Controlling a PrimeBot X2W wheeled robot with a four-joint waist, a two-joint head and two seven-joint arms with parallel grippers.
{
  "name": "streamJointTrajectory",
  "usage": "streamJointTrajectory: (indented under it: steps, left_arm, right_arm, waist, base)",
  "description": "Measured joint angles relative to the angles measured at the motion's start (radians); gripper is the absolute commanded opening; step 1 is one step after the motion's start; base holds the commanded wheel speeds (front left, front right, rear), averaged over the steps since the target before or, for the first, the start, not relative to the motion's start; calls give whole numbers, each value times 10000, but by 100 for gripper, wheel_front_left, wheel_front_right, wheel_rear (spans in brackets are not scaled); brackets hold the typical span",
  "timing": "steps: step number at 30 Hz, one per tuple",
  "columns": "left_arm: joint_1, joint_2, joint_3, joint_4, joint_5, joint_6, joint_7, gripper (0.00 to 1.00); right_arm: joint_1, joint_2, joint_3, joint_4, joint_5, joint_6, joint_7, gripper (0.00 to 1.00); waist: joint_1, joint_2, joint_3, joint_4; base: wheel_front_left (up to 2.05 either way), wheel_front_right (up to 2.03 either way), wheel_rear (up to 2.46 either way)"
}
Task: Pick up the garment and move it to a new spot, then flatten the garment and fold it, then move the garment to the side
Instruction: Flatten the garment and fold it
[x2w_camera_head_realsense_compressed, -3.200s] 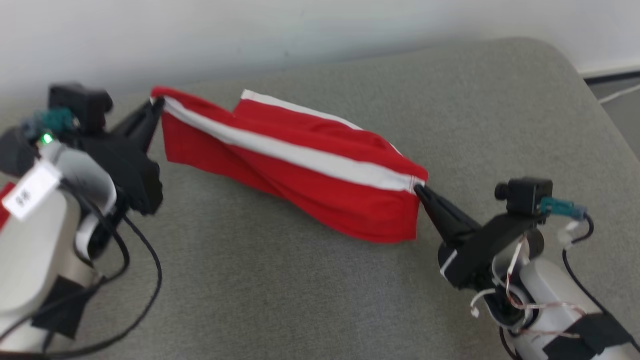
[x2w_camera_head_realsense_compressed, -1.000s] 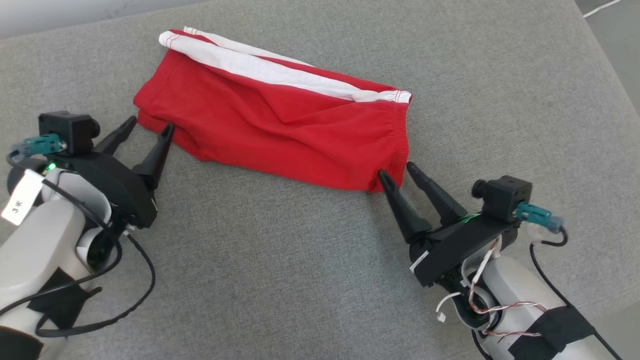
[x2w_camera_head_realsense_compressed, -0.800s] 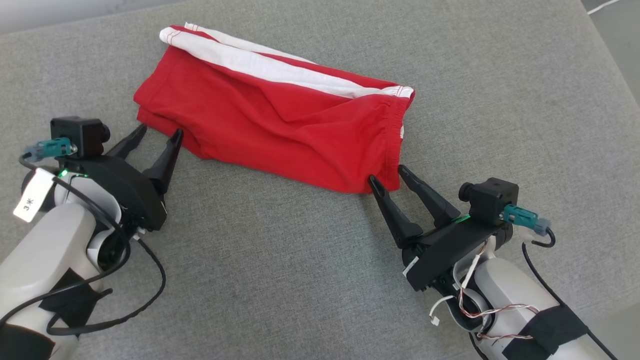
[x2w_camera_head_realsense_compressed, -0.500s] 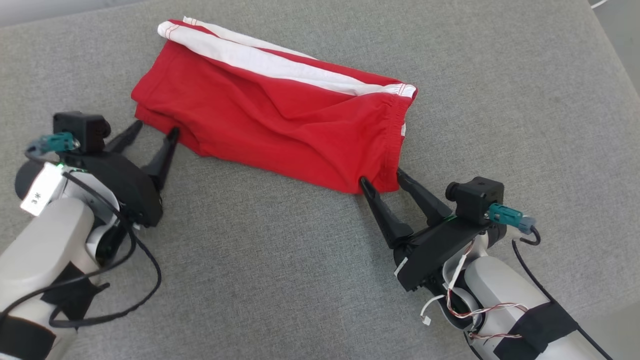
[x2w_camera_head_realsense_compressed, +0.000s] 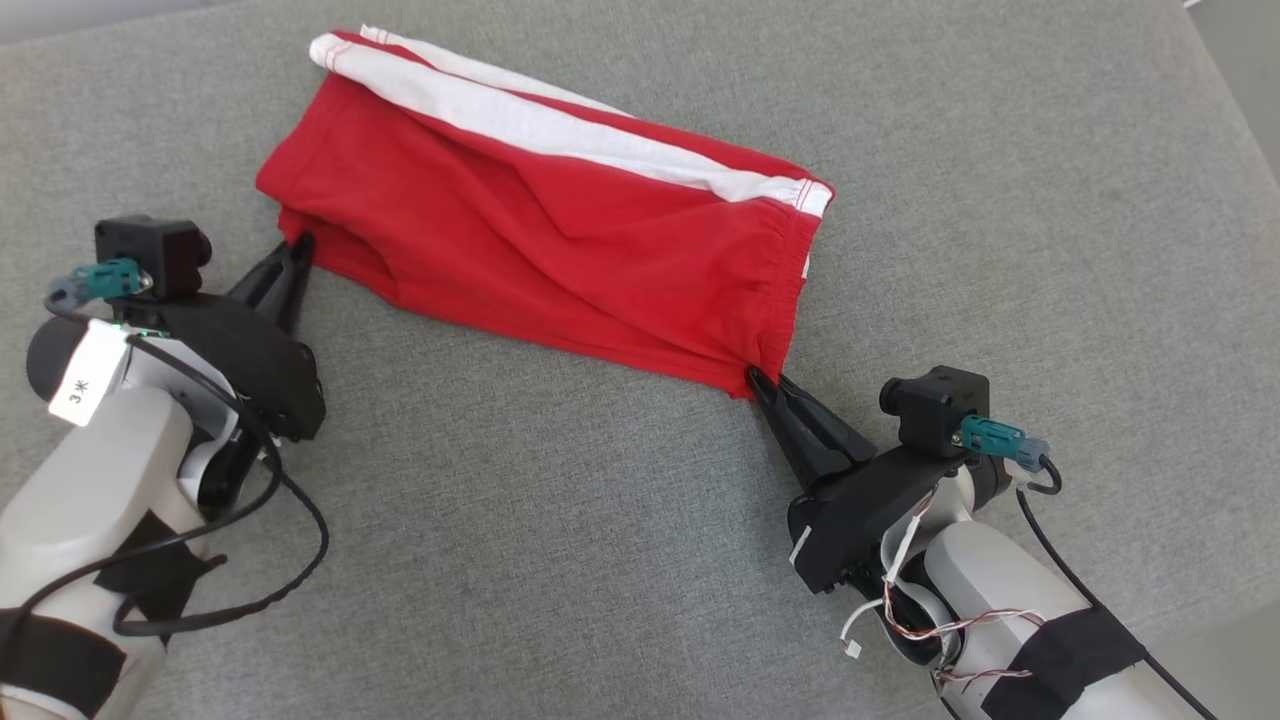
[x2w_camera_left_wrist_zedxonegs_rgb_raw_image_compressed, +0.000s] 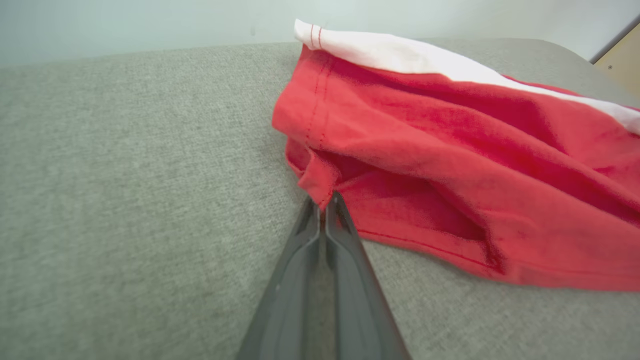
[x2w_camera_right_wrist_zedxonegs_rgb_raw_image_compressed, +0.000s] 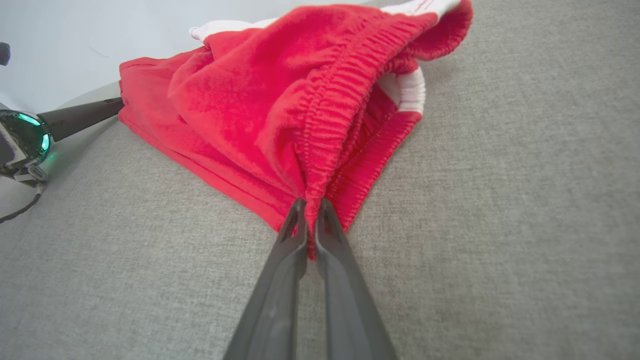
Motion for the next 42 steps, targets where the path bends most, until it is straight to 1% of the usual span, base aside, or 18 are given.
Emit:
streamJointTrajectory:
  steps: [3,8,10,13,16,25,30,31,34,42]
  left_arm:
    - [17,-38,-40,102,35,-8,-180,0]
    - [488,-79,-328,320,209,-10,-625,0]
    - [748,-102,-391,370,282,-10,-817,0]
    - [1204,-217,-665,399,614,-4,-1053,0]
    - [1691,-456,-769,460,619,128,-1200,0]
    - [3173,-915,-999,514,619,435,-1392,0]
    - [3866,-1055,-1131,435,621,604,-1409,0]
    - [4059,-1055,-1168,376,623,627,-1459,0]
    - [4296,-1081,-1170,272,623,788,-1490,0]
    - [4747,-1091,-1160,-75,623,1041,-1494,0]
  right_arm:
    - [-1,0,0,140,10,29,-15,0]
    - [17,-127,-2,384,230,290,-109,0]
    - [58,-259,40,520,274,378,-153,0]
    - [372,-489,52,658,428,418,-182,0]
    - [766,-629,123,844,520,454,-186,0]
    - [1898,-1214,485,993,754,541,-82,0]
    - [2387,-1450,648,951,957,541,17,0]
    - [2554,-1509,738,909,1016,543,63,0]
    - [2756,-1620,846,857,1043,543,174,0]
    - [2888,-1998,1045,499,1323,543,395,0]
  waist:
    - [1,0,-99,19]
    - [1,0,-497,74]
    - [1,0,-703,104]
    - [0,-1,-1058,170]
    - [0,-1,-1440,259]
    - [-1,-1,-2660,639]
    - [-2,-1,-3237,992]
    - [-2,-1,-3405,1185]
    - [-2,-1,-3624,1483]
    - [-2,0,-4030,2243]
  base:
    - [0,0,0]
    - [0,0,0]
    - [0,0,0]
    - [0,0,0]
    - [0,0,0]
    - [0,0,0]
    - [0,0,0]
    - [0,0,0]
    - [0,0,0]
    - [0,0,0]
